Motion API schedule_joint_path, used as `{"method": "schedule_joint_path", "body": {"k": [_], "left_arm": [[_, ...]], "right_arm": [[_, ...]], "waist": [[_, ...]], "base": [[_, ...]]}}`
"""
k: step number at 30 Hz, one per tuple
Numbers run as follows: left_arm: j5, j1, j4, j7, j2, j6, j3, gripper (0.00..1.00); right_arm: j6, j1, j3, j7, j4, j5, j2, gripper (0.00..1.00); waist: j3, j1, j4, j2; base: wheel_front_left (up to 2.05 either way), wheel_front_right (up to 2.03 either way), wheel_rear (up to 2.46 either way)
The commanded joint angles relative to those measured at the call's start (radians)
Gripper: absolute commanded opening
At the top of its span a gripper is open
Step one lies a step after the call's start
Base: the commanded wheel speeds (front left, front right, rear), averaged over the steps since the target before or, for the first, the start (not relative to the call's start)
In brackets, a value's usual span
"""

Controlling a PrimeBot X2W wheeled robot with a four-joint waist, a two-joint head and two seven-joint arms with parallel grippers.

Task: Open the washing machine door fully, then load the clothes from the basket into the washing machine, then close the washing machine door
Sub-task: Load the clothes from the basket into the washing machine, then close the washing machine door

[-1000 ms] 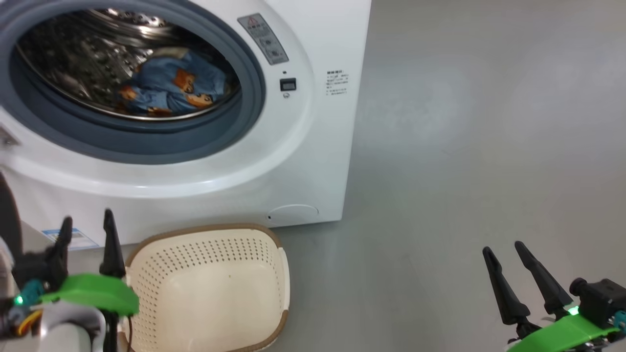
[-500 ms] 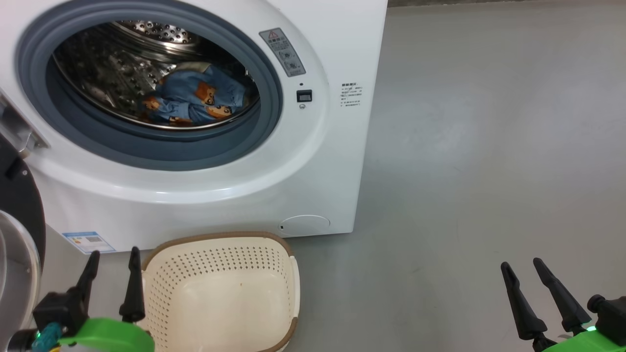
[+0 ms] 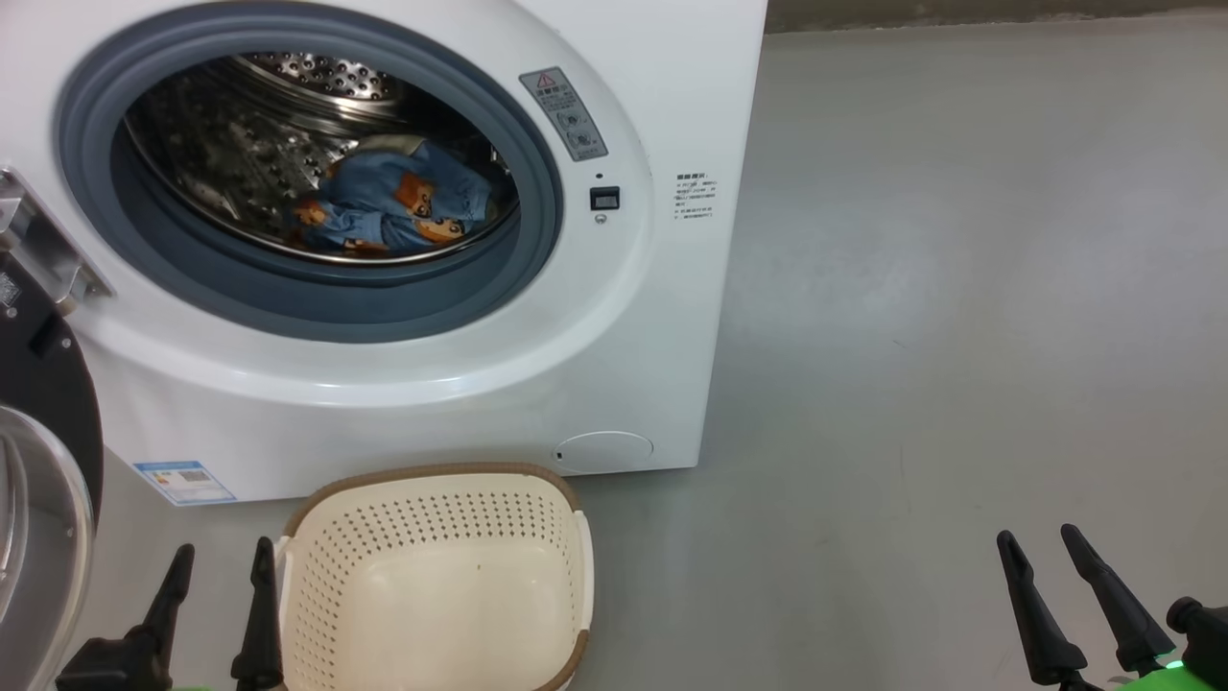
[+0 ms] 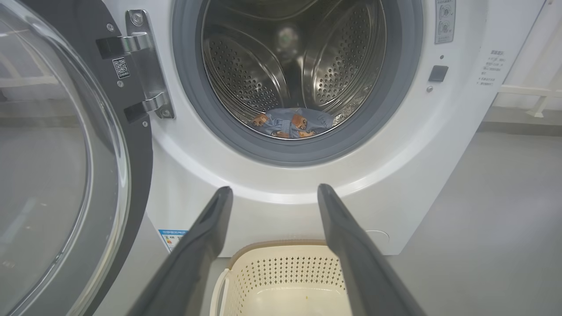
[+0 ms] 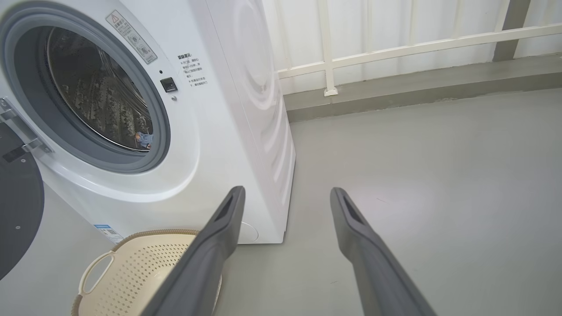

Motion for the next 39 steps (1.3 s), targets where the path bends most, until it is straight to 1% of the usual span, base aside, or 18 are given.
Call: {"method": "schedule_joint_path", "body": {"k": [1,24,39], "left_arm": [[-0.006,-0.012,-0.032,-0.006,0.021,-0.001,0.034,1.00],[-0.011,-0.004,-0.050,-0.006,0.013,-0.001,0.037,1.00],[-0.025,0.007,-0.057,-0.006,0.018,-0.002,0.016,1.00]], "right_arm": [[0.002,-0.002,0.012,-0.012,-0.026,0.003,-0.022,1.00],[0.002,0.000,0.006,-0.012,-0.027,0.001,-0.021,1.00],[0.002,0.003,0.009,-0.012,-0.027,0.002,-0.022,1.00]], "waist": [[0.000,0.0000,0.001,0.0000],[-0.003,0.0000,0.004,0.0000],[-0.009,0.0000,0.005,0.0000]], "base": [[0.00,0.00,0.00],[-0.02,0.02,0.00],[-1.11,1.09,0.02]]}}
